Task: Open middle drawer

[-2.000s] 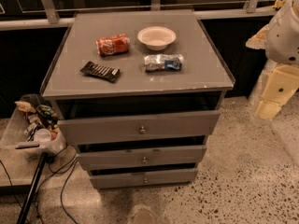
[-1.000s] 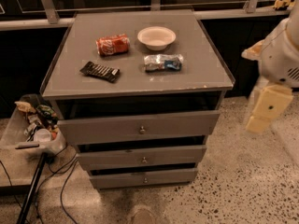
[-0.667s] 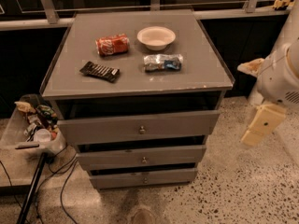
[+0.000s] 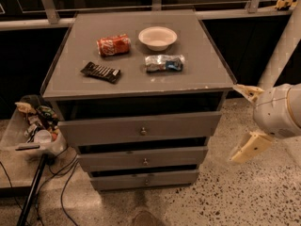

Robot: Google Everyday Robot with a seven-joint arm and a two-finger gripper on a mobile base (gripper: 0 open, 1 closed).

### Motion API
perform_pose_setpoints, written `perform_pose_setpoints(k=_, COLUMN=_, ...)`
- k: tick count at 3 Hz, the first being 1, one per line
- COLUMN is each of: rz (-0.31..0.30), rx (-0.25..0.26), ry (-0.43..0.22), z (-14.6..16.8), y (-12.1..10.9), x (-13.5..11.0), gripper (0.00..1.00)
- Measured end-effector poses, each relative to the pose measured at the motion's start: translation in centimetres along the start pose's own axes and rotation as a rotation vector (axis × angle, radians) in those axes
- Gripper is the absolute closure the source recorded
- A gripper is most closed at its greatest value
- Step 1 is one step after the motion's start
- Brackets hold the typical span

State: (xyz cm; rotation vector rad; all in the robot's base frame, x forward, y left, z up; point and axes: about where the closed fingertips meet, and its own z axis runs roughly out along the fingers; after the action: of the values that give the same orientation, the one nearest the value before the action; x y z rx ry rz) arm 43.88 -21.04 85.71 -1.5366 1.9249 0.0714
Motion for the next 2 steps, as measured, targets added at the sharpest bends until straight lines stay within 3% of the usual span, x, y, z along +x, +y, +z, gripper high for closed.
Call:
perform_pose_setpoints(k=1, rz=0.000, rx=0.000, ry=0.000, z=0.0, y=0.0, x=0.0, gripper=0.00)
perform_pose_setpoints(k=2, rz=0.014, rx=-0.087, ry=-0.013, z=2.5, y=1.2, x=0.5, gripper=0.00)
